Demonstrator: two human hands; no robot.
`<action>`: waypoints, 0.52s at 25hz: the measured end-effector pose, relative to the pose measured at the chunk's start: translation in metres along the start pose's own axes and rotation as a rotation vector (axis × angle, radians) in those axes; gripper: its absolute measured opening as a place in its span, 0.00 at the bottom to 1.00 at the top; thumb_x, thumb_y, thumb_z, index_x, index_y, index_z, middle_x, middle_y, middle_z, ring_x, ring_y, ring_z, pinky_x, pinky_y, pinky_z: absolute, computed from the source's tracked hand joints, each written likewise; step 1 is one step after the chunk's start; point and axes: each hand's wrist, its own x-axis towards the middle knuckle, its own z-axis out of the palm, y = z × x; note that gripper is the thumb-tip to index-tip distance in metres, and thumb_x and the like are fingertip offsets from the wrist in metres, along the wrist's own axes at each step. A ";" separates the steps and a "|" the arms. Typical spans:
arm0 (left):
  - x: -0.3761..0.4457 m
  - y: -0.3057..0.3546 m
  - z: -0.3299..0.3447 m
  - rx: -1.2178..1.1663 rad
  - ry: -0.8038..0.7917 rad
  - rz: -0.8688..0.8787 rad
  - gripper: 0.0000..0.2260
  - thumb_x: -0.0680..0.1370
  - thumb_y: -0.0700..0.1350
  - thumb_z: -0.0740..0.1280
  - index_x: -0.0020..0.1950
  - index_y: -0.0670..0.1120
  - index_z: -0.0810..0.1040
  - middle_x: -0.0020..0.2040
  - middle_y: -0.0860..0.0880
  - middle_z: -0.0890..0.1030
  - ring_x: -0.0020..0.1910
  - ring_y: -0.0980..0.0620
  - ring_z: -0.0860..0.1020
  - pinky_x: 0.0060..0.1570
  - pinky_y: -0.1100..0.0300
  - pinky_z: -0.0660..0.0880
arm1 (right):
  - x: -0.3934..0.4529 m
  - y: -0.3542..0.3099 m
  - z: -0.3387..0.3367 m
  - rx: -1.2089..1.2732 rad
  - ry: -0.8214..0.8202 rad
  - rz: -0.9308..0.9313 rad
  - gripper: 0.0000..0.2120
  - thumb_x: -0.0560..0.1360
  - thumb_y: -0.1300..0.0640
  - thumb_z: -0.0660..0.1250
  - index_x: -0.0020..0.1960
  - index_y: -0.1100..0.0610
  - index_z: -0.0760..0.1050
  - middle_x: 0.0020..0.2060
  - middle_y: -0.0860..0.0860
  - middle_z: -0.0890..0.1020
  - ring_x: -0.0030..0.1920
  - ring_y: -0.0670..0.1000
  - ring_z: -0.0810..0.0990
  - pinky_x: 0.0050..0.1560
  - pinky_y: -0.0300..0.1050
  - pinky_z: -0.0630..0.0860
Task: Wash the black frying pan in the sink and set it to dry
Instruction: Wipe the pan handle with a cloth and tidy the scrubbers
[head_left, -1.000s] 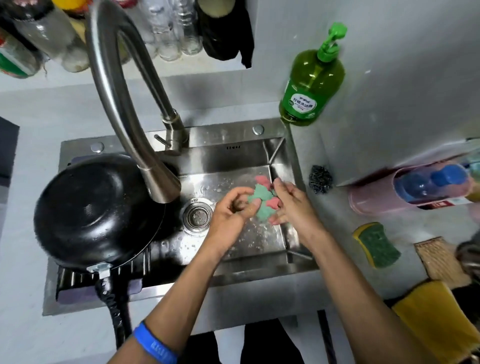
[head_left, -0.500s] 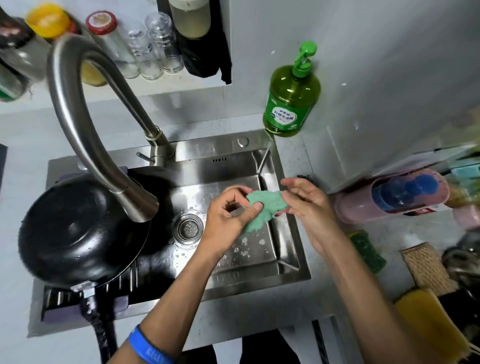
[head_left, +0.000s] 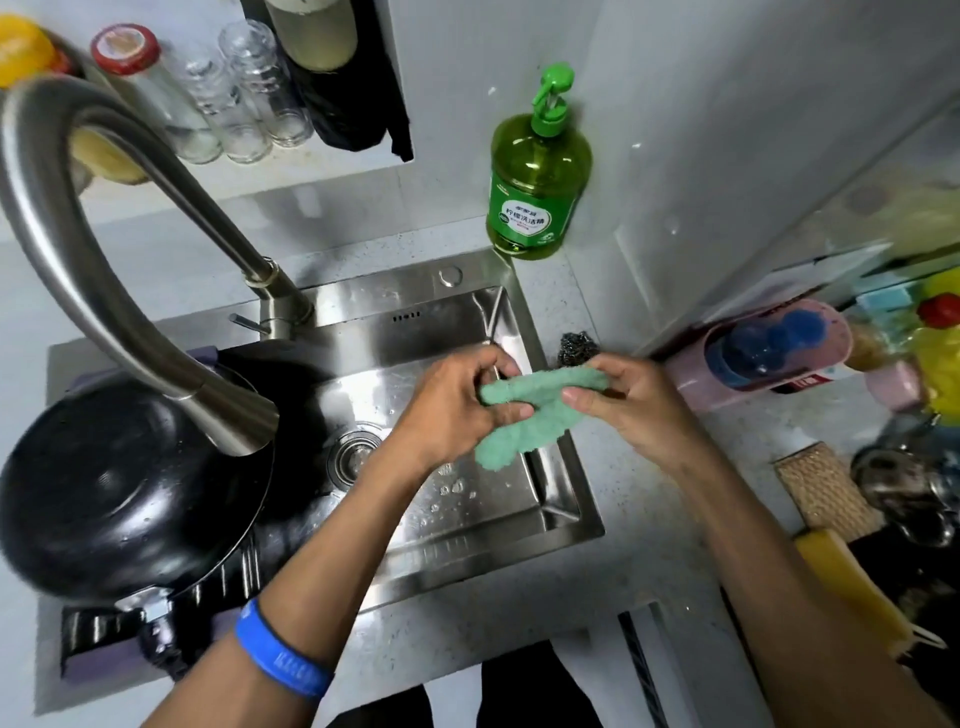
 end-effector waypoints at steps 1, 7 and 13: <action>0.001 -0.003 0.000 0.079 -0.038 -0.001 0.12 0.66 0.50 0.80 0.38 0.56 0.76 0.34 0.52 0.79 0.31 0.58 0.74 0.33 0.60 0.68 | -0.004 0.001 -0.004 0.077 0.044 0.009 0.04 0.75 0.64 0.73 0.47 0.57 0.80 0.41 0.49 0.86 0.42 0.47 0.84 0.44 0.41 0.79; 0.007 0.004 0.025 -0.100 -0.115 -0.026 0.10 0.70 0.37 0.77 0.40 0.44 0.76 0.35 0.54 0.77 0.33 0.60 0.74 0.35 0.64 0.70 | -0.032 0.019 -0.029 0.116 0.319 0.022 0.04 0.74 0.63 0.74 0.49 0.59 0.81 0.44 0.54 0.87 0.47 0.55 0.85 0.52 0.50 0.81; 0.030 0.033 0.047 -0.236 -0.078 0.077 0.06 0.70 0.39 0.77 0.42 0.43 0.81 0.35 0.46 0.83 0.33 0.51 0.80 0.40 0.58 0.77 | -0.058 0.035 -0.058 0.227 0.652 -0.031 0.13 0.75 0.66 0.73 0.44 0.47 0.82 0.38 0.41 0.86 0.41 0.43 0.83 0.45 0.39 0.79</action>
